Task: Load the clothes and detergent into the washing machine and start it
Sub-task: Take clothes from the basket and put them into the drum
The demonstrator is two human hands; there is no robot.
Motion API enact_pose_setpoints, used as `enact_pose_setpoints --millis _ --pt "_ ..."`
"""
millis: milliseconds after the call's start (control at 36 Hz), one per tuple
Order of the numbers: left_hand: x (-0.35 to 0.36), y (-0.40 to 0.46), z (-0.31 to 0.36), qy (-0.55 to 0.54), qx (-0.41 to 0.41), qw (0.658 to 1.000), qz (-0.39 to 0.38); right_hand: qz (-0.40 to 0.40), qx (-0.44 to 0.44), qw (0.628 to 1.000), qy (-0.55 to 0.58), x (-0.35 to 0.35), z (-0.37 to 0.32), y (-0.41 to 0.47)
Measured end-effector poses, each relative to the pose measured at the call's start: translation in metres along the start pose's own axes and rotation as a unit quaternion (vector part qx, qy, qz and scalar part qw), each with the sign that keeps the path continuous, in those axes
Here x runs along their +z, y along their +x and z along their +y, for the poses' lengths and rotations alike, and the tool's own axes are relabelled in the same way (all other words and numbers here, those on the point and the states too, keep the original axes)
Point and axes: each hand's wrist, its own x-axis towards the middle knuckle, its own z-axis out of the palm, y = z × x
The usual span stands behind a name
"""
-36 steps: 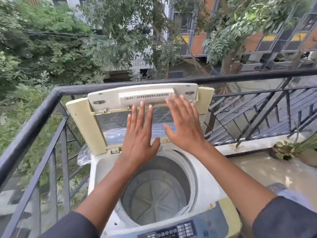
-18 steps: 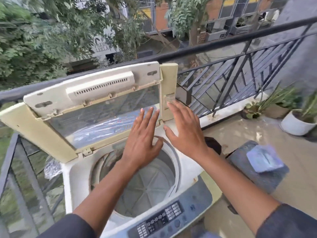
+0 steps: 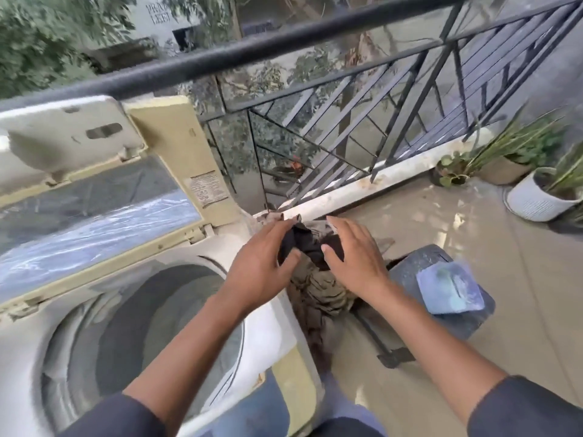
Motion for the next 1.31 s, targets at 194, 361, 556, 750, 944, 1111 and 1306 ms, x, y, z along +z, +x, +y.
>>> enact_pose_setpoints --millis 194,361,556,750,944,1111,1306 --pt "0.068 0.048 0.011 -0.094 -0.150 0.980 -0.086 -0.103 0.051 0.993 -0.001 0.060 0.093 0.009" --pt "0.133 0.080 -0.008 -0.068 -0.250 0.953 -0.158 -0.260 0.123 0.958 0.016 0.127 0.148 0.006" --pt "0.179 0.109 -0.030 -0.095 -0.342 0.917 -0.184 -0.334 0.192 0.923 0.013 0.195 0.182 0.014" --pt "0.205 0.122 -0.046 -0.156 -0.433 0.873 -0.159 -0.302 0.307 0.902 0.037 0.244 0.180 0.035" --pt "0.208 0.120 -0.062 -0.191 -0.464 0.854 -0.134 -0.264 0.398 0.877 0.041 0.263 0.173 0.047" --pt "0.193 0.113 -0.056 -0.157 -0.418 0.871 -0.204 -0.212 0.403 0.882 0.121 0.232 0.176 0.054" --pt "0.171 0.092 -0.035 -0.097 -0.340 0.896 -0.268 -0.252 0.312 0.853 0.335 0.156 0.145 0.055"
